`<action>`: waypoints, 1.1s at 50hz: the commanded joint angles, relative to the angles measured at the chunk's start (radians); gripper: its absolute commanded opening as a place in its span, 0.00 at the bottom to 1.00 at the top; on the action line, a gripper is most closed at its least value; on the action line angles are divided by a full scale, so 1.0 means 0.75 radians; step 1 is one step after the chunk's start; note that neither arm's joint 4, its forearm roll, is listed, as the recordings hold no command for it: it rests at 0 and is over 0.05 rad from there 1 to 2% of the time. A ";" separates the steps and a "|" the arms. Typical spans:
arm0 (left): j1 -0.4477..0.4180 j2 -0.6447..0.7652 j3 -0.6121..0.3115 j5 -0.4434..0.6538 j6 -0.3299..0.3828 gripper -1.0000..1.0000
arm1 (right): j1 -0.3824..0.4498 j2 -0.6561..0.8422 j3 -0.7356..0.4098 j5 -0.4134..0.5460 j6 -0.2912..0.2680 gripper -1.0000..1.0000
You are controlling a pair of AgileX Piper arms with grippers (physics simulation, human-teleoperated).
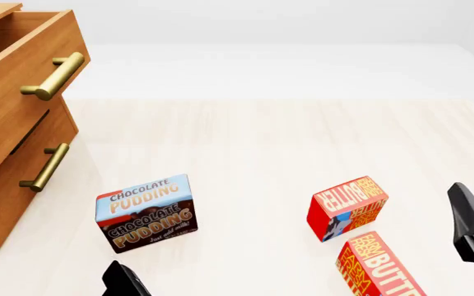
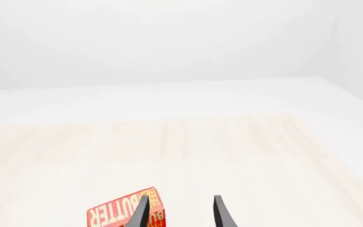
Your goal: Put the bowl in the top drawer of the cabinet.
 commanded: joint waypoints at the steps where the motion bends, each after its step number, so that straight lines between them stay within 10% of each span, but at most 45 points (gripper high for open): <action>1: -0.010 0.065 0.008 -0.071 -0.023 1.00 | -0.002 0.017 0.000 -0.010 -0.003 1.00; 37: -0.029 0.128 0.017 -0.148 -0.048 1.00 | -0.005 0.032 0.000 -0.018 -0.004 1.00; 38: -0.031 0.133 0.020 -0.156 -0.047 0.00 | -0.005 0.033 0.000 -0.019 -0.005 1.00; 55: -0.017 0.109 0.018 -0.139 -0.034 0.00 | -0.001 0.027 0.000 -0.016 -0.002 1.00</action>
